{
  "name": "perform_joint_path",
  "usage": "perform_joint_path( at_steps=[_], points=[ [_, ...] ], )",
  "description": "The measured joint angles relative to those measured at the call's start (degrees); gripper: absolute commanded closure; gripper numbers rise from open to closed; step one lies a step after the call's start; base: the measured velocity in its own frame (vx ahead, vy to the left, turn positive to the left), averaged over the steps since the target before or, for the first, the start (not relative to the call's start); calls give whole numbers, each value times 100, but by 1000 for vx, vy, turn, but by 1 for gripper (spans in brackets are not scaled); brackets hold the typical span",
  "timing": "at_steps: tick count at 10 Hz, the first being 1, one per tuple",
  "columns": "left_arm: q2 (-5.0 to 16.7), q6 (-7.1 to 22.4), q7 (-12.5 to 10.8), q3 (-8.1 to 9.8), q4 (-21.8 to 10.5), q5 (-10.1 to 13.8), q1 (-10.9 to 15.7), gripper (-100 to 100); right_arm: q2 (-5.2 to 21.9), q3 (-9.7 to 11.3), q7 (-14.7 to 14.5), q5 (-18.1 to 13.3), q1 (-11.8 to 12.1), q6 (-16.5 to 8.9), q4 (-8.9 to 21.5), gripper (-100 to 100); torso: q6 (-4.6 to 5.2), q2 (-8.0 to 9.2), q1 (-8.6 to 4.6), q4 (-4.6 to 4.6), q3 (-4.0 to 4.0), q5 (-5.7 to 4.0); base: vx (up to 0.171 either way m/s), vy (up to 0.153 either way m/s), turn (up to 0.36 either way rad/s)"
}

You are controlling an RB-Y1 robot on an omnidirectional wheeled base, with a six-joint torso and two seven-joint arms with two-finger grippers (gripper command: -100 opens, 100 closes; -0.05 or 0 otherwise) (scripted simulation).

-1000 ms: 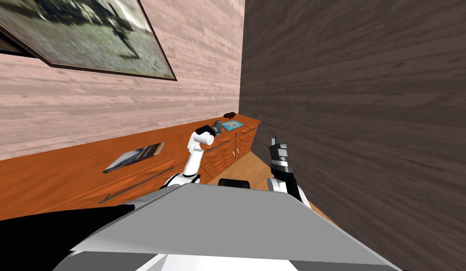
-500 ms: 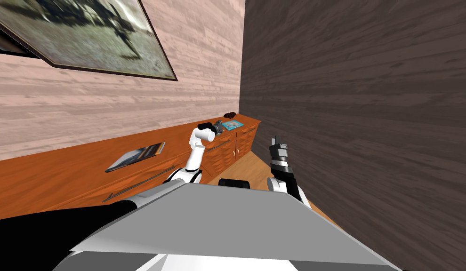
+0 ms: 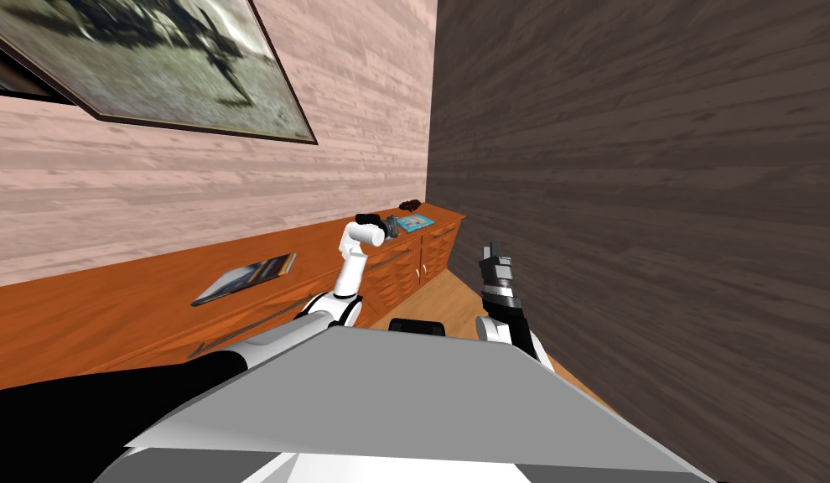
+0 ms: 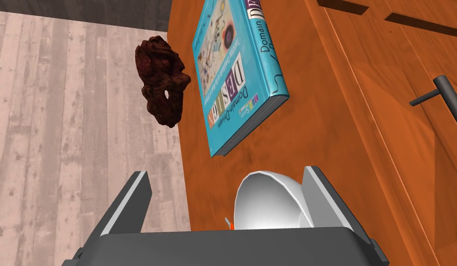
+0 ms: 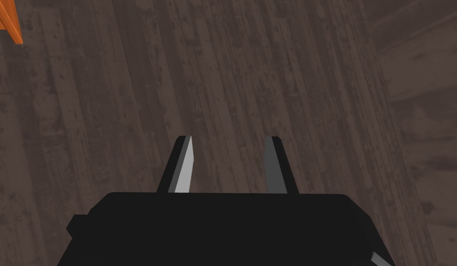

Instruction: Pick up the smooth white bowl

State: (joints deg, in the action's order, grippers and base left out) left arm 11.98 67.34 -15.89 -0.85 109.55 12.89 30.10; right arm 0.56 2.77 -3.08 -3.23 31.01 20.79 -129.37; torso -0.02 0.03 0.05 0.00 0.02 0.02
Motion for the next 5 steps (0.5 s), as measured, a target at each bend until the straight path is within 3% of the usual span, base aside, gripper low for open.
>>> perform_joint_path(
  at_steps=[5],
  points=[
    [7, 738, -105, 16, -208, 85, 333, -100, 0, 0, 0, 0, 0, 0, 0, 0, -1, -1, -1, -1, -1, 1, -5, 18, -5]
  ],
)
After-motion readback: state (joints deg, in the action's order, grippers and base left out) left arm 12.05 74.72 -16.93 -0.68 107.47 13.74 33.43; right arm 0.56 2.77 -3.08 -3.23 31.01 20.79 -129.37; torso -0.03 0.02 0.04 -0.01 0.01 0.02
